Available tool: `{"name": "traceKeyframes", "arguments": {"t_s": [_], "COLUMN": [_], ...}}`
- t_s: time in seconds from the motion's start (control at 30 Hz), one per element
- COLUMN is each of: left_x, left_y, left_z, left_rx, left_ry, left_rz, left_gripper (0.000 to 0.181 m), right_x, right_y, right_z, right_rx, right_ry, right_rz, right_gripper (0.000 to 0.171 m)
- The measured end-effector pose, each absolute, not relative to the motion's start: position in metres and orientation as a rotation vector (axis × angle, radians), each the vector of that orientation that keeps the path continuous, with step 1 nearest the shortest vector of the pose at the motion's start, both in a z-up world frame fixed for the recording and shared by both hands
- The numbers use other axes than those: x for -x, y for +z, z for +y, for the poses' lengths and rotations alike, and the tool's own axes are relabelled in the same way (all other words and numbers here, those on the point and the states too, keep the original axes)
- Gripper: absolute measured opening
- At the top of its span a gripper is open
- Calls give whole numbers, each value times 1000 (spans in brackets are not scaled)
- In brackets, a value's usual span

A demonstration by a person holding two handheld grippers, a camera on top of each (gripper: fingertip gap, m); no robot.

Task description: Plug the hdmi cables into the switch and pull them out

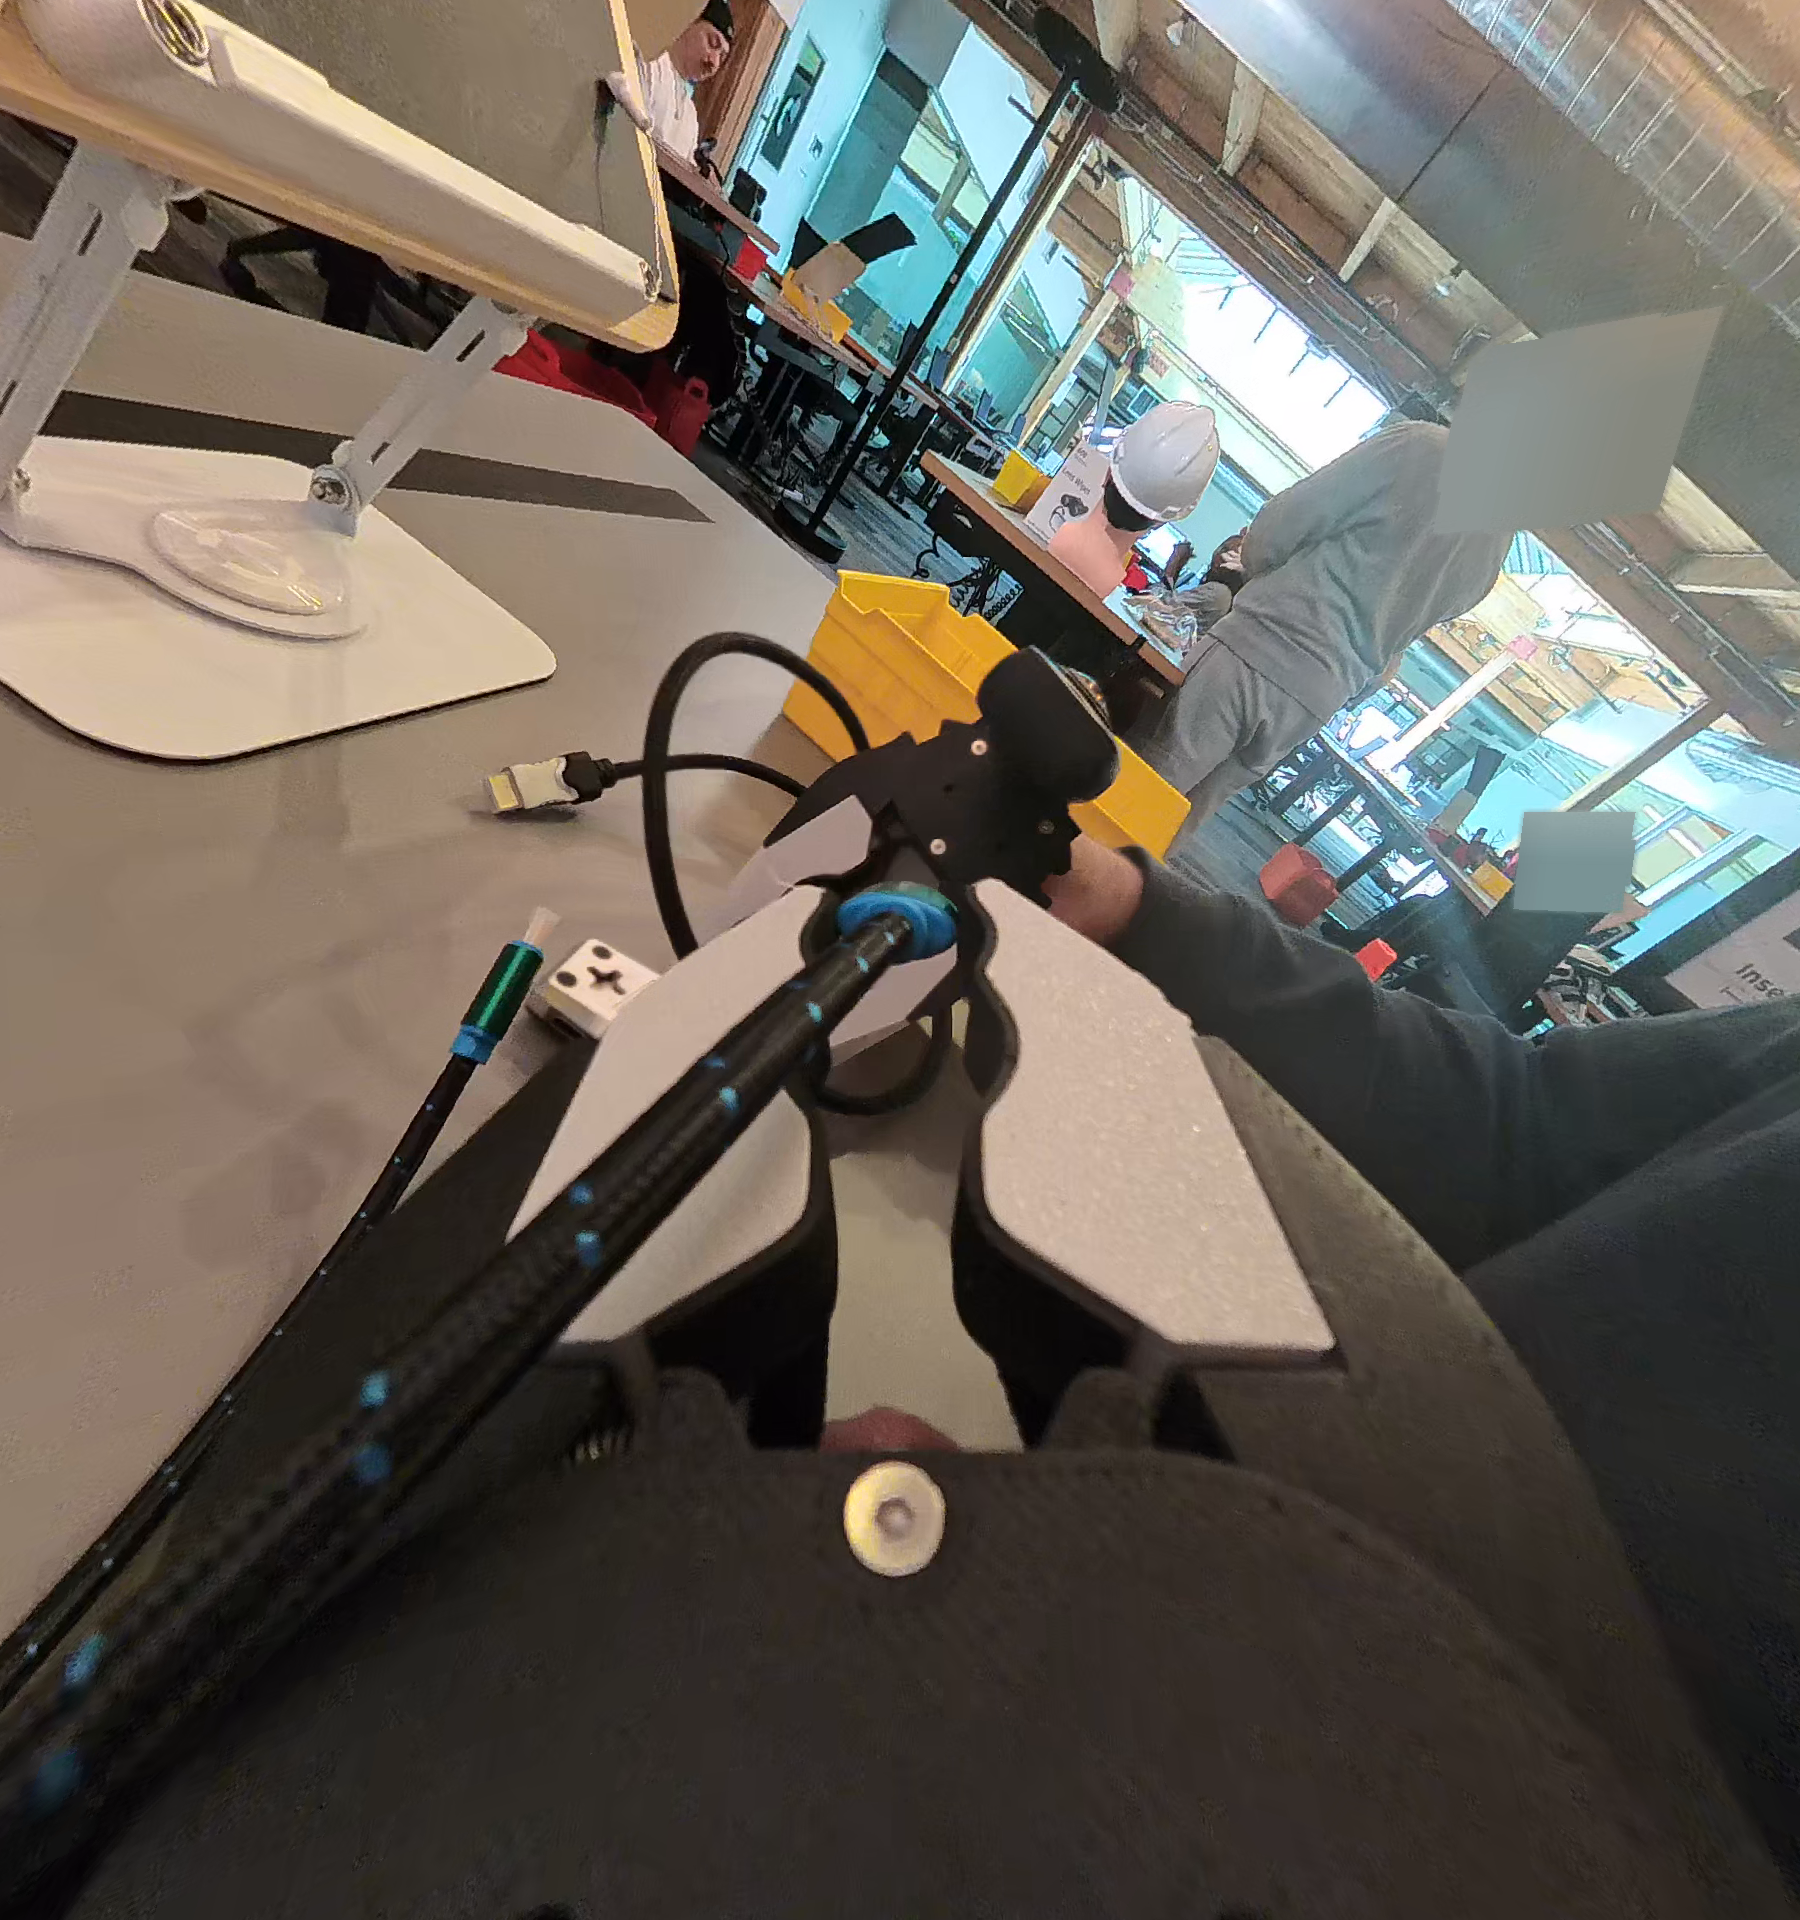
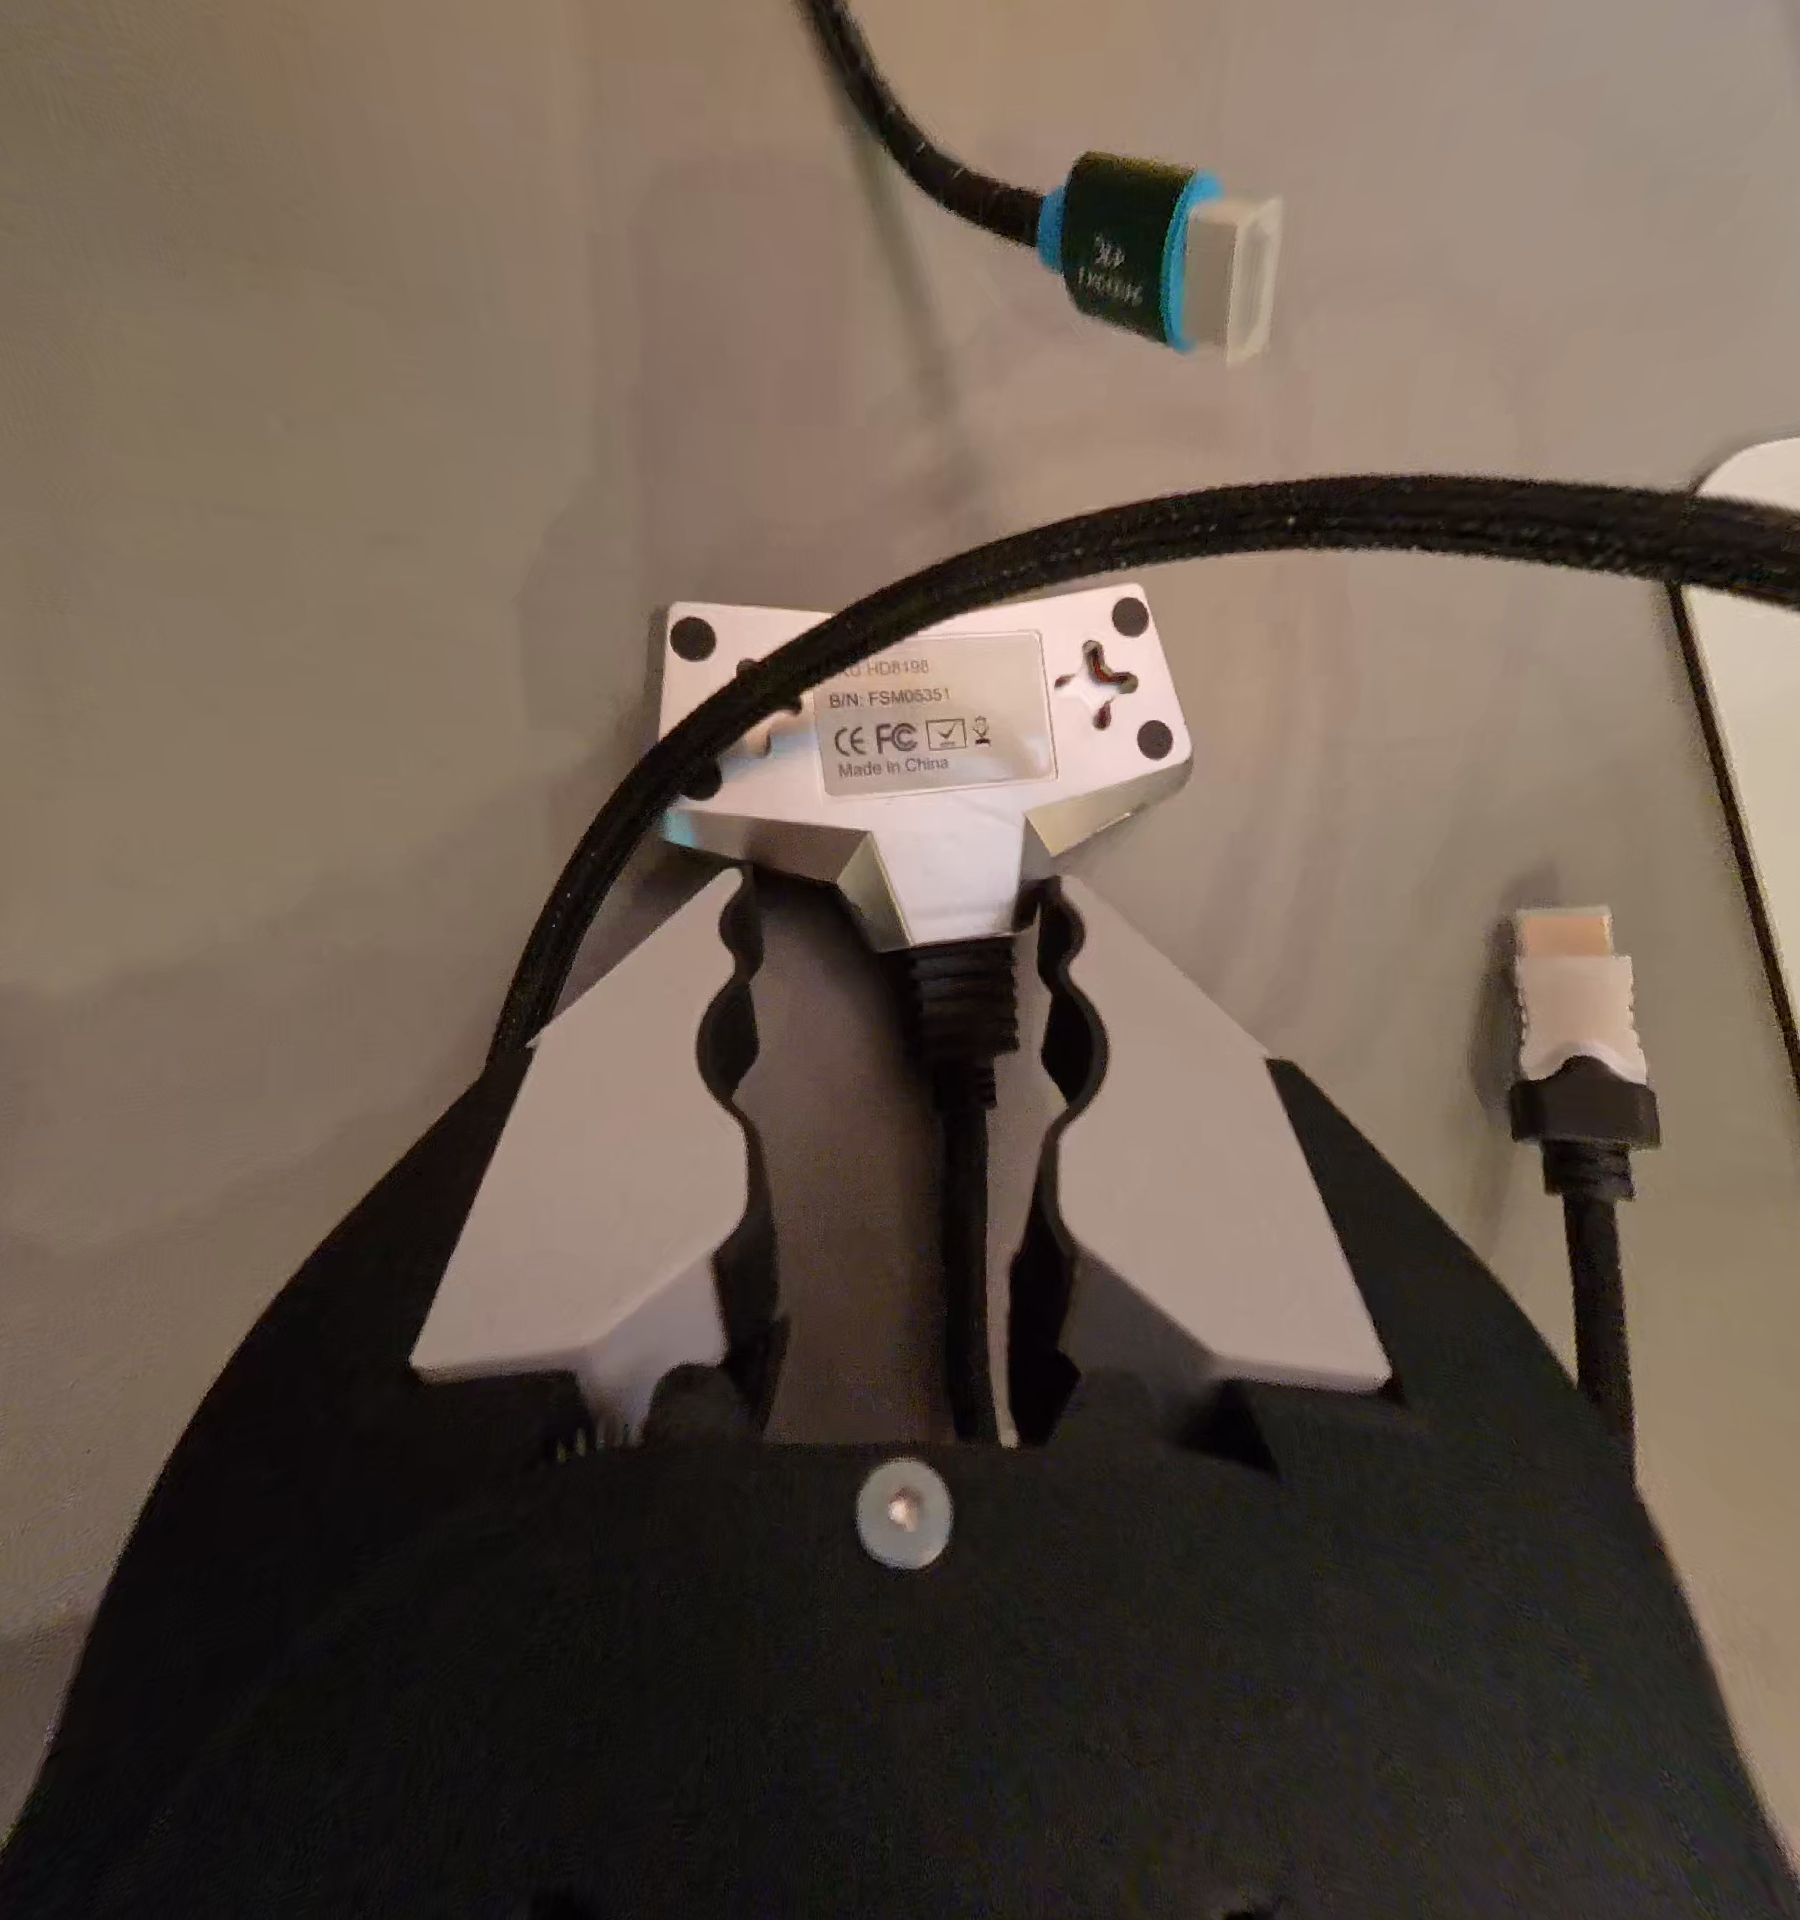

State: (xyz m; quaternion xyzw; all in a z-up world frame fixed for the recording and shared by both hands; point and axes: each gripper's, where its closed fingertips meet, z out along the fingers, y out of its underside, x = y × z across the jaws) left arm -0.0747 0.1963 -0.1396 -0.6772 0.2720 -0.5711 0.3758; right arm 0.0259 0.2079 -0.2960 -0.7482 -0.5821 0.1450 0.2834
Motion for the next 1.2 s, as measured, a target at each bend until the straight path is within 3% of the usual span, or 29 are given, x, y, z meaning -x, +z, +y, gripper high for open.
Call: {"name": "traceKeyframes", "arguments": {"t_s": [0.1,0.27,0.73,1.2], "left_x": [75,76,69,58], "left_y": [-140,-141,-137,-128], "left_z": [196,198,194,178], "left_rx": [1734,1737,1690,1585], "left_ry": [-1457,-1443,-1275,-1146], "left_rz": [699,692,776,939], "left_gripper": [21,21,21,21], "right_x": [-24,-22,-4,16], "right_y": [-296,-288,-200,-188], "right_z": [213,217,188,164], "right_rx": [2009,1998,1709,1652], "right_ry": [384,467,990,1053], "right_rz": [-1515,-1423,-1276,-1390], "right_gripper": [37,36,35,35]}}
